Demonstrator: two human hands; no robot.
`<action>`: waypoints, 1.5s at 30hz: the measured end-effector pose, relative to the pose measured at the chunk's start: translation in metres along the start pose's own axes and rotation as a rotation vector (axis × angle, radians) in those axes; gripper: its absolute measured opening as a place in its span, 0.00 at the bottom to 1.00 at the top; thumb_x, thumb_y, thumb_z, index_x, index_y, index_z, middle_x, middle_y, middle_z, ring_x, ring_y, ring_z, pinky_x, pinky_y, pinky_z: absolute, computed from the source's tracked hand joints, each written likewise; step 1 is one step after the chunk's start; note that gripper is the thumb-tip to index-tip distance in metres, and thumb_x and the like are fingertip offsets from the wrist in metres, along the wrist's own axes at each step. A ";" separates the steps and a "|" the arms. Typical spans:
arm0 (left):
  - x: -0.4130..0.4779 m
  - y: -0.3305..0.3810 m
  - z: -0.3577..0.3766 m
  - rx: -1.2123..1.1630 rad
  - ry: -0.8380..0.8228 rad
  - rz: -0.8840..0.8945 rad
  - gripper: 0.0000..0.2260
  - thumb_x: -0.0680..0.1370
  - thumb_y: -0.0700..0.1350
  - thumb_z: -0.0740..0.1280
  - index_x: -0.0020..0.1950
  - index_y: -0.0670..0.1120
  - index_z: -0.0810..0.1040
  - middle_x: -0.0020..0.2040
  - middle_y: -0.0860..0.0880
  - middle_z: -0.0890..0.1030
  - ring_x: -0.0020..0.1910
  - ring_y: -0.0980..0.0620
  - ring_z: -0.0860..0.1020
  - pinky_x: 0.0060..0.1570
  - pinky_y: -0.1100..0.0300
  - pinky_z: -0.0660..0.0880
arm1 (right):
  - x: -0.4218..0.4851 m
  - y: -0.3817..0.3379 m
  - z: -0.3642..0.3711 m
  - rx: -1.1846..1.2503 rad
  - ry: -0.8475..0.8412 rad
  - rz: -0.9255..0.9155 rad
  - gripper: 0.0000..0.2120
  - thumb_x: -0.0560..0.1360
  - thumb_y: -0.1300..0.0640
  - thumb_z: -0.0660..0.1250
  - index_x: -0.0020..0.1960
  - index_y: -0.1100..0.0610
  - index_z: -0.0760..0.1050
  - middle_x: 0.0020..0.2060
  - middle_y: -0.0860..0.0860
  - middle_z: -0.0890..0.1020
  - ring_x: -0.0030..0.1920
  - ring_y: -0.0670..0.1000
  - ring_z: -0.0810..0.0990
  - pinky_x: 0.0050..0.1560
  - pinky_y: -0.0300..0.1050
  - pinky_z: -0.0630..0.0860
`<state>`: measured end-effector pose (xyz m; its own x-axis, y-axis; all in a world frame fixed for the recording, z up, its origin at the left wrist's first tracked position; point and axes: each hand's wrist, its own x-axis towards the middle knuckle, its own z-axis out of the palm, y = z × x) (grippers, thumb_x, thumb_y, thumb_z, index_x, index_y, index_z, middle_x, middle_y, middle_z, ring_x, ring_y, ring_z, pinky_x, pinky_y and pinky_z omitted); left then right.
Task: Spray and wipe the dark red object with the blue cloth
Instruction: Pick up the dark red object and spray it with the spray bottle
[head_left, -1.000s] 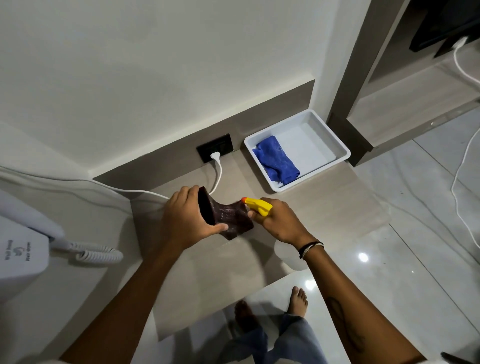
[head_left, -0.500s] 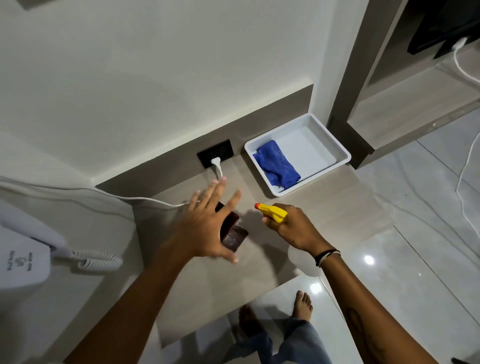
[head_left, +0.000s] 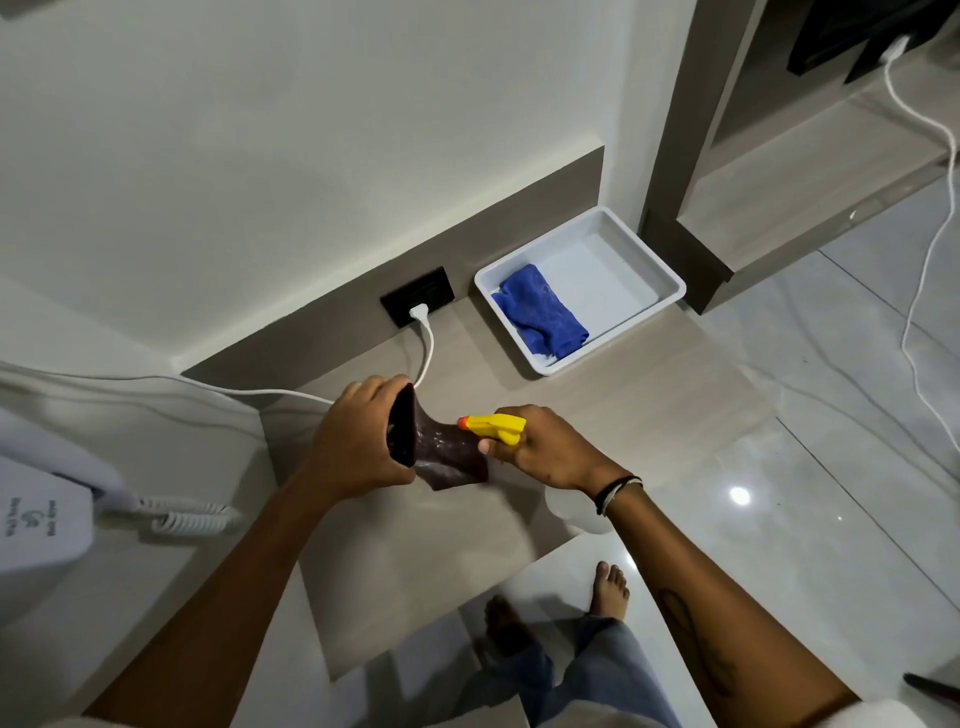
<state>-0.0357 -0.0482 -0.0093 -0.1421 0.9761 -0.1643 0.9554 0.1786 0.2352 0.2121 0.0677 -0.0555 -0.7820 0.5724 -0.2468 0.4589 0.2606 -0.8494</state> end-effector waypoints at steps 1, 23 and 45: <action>-0.001 -0.001 0.000 -0.009 -0.001 -0.031 0.50 0.56 0.61 0.75 0.75 0.45 0.68 0.65 0.46 0.76 0.61 0.44 0.73 0.56 0.49 0.78 | 0.001 -0.001 0.000 -0.008 -0.010 0.014 0.17 0.82 0.45 0.71 0.60 0.58 0.84 0.47 0.56 0.86 0.49 0.58 0.84 0.57 0.62 0.81; -0.010 0.020 0.009 0.130 0.163 -0.022 0.44 0.61 0.66 0.72 0.70 0.41 0.73 0.54 0.43 0.79 0.50 0.41 0.77 0.47 0.47 0.79 | -0.004 0.021 -0.011 -0.177 0.054 0.156 0.20 0.83 0.41 0.68 0.66 0.53 0.82 0.52 0.54 0.87 0.52 0.58 0.84 0.56 0.57 0.82; -0.002 0.018 0.003 0.234 0.009 0.363 0.37 0.68 0.54 0.71 0.73 0.39 0.71 0.67 0.40 0.76 0.68 0.40 0.73 0.73 0.45 0.69 | -0.019 0.023 -0.006 -0.090 0.070 0.057 0.15 0.83 0.46 0.70 0.62 0.56 0.83 0.48 0.53 0.86 0.49 0.56 0.83 0.52 0.55 0.80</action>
<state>-0.0178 -0.0476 -0.0080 0.2128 0.9717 -0.1022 0.9766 -0.2084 0.0526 0.2406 0.0673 -0.0677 -0.7237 0.6401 -0.2578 0.5403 0.2932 -0.7887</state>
